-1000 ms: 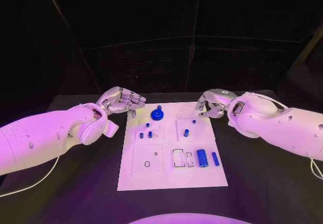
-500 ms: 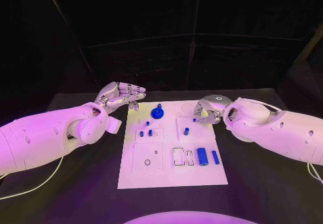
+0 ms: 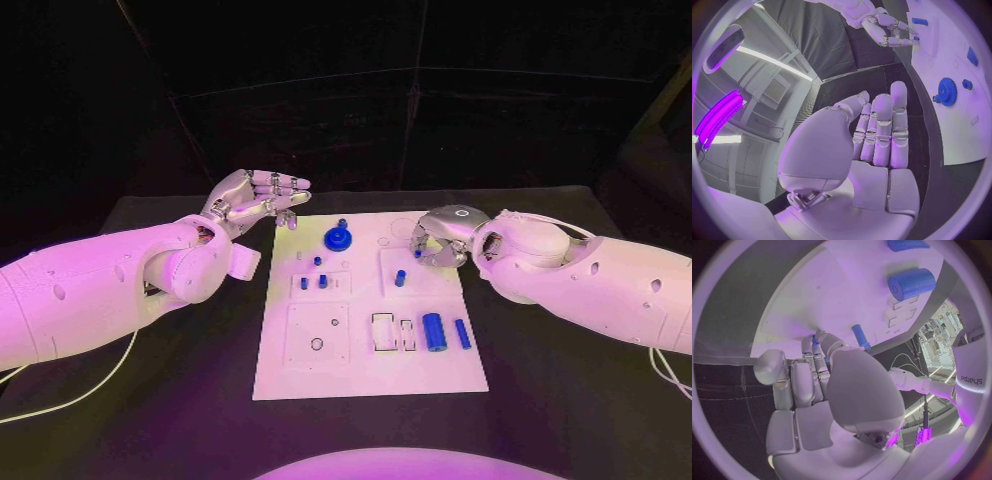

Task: Assemble the parts on the task board

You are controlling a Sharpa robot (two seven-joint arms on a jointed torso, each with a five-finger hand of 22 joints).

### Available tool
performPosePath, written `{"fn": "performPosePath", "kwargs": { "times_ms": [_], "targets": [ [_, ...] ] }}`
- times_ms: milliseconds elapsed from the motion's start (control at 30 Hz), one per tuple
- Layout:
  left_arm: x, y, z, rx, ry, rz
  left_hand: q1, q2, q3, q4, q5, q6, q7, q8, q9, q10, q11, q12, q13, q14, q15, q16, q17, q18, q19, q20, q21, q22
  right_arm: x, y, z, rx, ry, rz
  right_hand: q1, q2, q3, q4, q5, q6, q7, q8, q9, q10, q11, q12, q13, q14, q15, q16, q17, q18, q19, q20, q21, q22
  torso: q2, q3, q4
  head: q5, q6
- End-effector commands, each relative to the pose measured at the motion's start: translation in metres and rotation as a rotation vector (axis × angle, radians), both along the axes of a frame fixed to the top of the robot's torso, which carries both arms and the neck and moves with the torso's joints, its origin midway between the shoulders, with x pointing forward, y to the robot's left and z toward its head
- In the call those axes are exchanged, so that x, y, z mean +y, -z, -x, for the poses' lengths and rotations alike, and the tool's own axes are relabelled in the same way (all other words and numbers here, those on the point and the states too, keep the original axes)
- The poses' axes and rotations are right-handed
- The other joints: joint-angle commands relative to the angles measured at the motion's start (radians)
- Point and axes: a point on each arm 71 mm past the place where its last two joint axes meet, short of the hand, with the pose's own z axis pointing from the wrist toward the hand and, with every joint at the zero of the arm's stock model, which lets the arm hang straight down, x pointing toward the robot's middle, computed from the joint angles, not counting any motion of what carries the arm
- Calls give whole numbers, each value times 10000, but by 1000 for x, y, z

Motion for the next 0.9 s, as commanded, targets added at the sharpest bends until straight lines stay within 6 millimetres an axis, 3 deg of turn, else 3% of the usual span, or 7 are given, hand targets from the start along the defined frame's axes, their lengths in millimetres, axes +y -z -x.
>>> {"fn": "performPosePath", "kwargs": {
  "times_ms": [33,400,633,900],
  "targets": [
    [0,-2,0,-158,31,229,-48,62,-39,-11,-34,82,-15,49,-13,65,-13,57,10,-81,-8,-65,-16,180,-78,8,-54,-16,3,1,0,164,-166,108,48,96,146,-10,-92,163,-9,-12,22,180,-11,-19,-63,384,-10,-54,-50,-5,118,-8,76,68,-5,-1,1,6,-16],
    [1,-2,0,-80,18,193,-36,64,-42,-23,-32,84,-9,54,-13,68,-12,68,12,-92,-9,-76,-35,180,-82,7,-63,-23,5,4,0,418,-56,311,-108,234,706,-89,-229,726,-140,136,93,817,-175,-3,-235,396,-162,-54,-157,-71,302,-134,344,469,-6,-4,-3,21,-68],
    [1,-1,0,21,93,189,84,121,11,-110,-10,72,12,63,-19,37,-1,98,9,-131,-14,-107,-92,182,-87,-4,-87,-45,4,1,-1,96,161,80,-169,523,1235,-181,-572,881,-162,122,111,1039,-218,-136,-350,400,-211,-3,-161,-103,369,-198,461,646,-9,0,5,27,-77],
    [2,-1,0,99,117,171,138,131,35,-165,3,49,30,62,-26,0,13,109,3,-154,-9,-116,-114,179,-93,-8,-97,-53,2,-5,3,-343,244,-323,-145,448,1540,-405,-575,905,-146,84,112,1111,-218,-217,-406,399,-211,21,-172,-121,407,-208,536,758,-28,0,-3,39,-80]
  ]
}}
